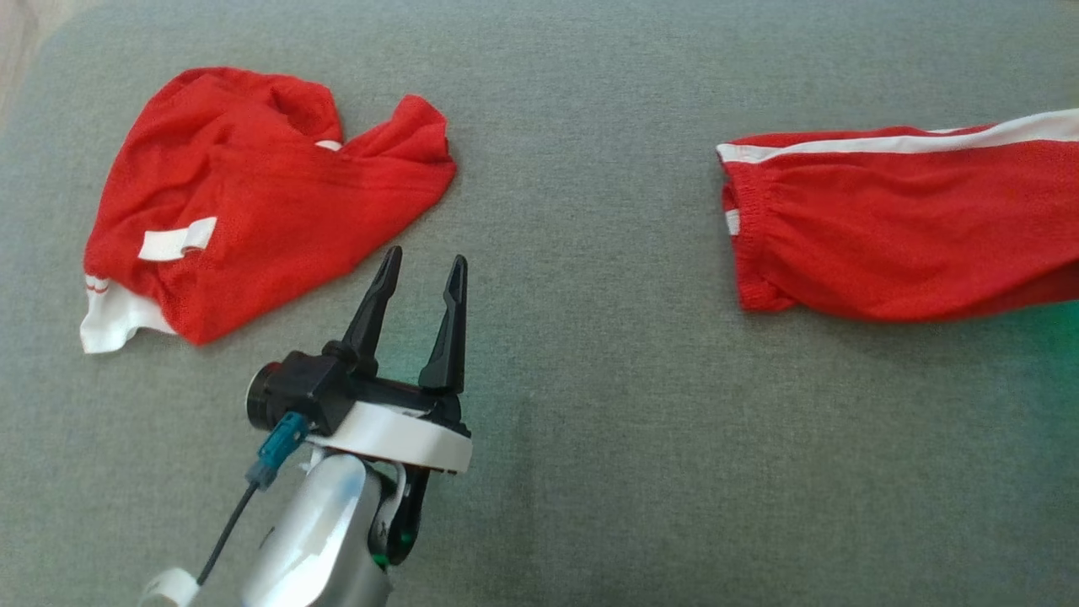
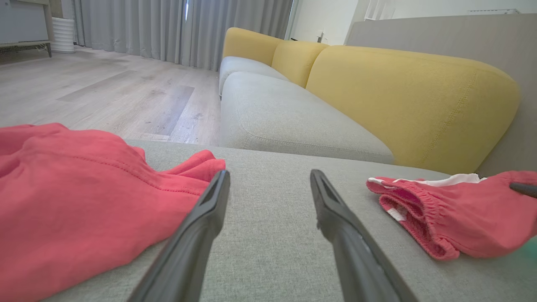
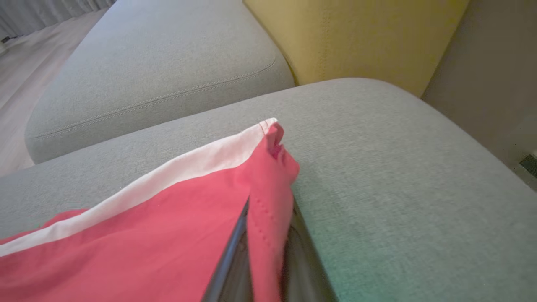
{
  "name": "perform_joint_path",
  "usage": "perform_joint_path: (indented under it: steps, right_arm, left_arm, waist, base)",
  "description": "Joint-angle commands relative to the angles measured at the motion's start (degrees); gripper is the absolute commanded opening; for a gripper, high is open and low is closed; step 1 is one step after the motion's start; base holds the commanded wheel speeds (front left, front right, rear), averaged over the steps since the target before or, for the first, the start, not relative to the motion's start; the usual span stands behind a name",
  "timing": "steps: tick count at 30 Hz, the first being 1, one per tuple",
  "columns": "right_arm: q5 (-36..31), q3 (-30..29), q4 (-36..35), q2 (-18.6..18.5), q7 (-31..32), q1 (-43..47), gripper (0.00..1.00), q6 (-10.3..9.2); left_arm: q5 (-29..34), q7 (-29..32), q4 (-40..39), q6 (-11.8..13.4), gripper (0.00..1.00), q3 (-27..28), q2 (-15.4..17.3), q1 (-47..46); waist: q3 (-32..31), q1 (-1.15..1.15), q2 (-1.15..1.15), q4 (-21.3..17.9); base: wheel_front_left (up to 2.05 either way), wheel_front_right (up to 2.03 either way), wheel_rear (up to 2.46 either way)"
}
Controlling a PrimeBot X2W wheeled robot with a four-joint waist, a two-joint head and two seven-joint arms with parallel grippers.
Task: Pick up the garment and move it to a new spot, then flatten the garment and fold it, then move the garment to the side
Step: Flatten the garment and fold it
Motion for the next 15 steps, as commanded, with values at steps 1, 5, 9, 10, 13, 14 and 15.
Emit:
perform_joint_path:
  steps: [1, 5, 9, 10, 13, 14, 15]
  right_arm:
    - [-0.72, 0.64, -1.23, -0.71, -1.24, -0.39, 0.0, -0.05]
    - [-1.48, -0.22, -0.06, 0.53, -3.2, -1.19, 0.0, -0.05]
    - [-1.65, 0.28, 0.03, 2.25, -5.13, -1.75, 0.0, -0.05]
    - [-1.59, 0.64, -0.12, 2.71, -5.57, -1.8, 0.0, -0.05]
    - [-1.13, 2.24, -1.03, 4.28, -6.69, -1.63, 0.0, -0.05]
    - [-0.81, 2.78, -1.47, 4.89, -7.01, -1.54, 0.0, -0.05]
    - [-0.55, 3.46, -1.95, 5.5, -7.19, -1.45, 0.0, -0.05]
  left_arm:
    - [0.51, -0.3, -1.69, -0.17, 1.0, 1.94, 0.29, -0.42]
    - [0.87, -0.3, -1.5, -0.42, 1.0, 1.97, 0.29, -0.24]
    - [1.1, -0.3, -0.89, -0.72, 1.0, 2.06, 0.29, -0.06]
    - [1.2, -0.3, -0.72, -0.76, 1.0, 2.22, 0.29, 0.05]
    - [1.47, -0.3, -0.37, -0.88, 1.0, 2.77, 0.29, 0.67]
    - [1.54, -0.3, -0.3, -0.91, 1.0, 3.01, 0.29, 0.96]
    - [1.51, -0.3, -0.27, -0.93, 1.0, 3.31, 0.29, 1.3]
  waist:
    - [0.04, 0.0, 0.0, -0.17]
    - [0.08, 0.0, 0.0, -0.41]
    - [-0.77, 0.0, 0.0, -0.24]
    - [-1.17, 0.0, 0.0, -0.21]
    - [-2.82, 0.0, 0.0, -0.15]
    - [-3.47, 0.0, 0.0, -0.17]
    - [-4.09, 0.0, 0.0, -0.23]
  base:
    - [0.0, 0.0, 0.0]
    - [0.0, 0.0, 0.0]
    - [0.0, 0.0, 0.0]
    - [0.0, 0.0, 0.0]
    - [0.0, 0.0, 0.0]
    - [0.0, 0.0, 0.0]
    - [0.0, 0.0, 0.0]
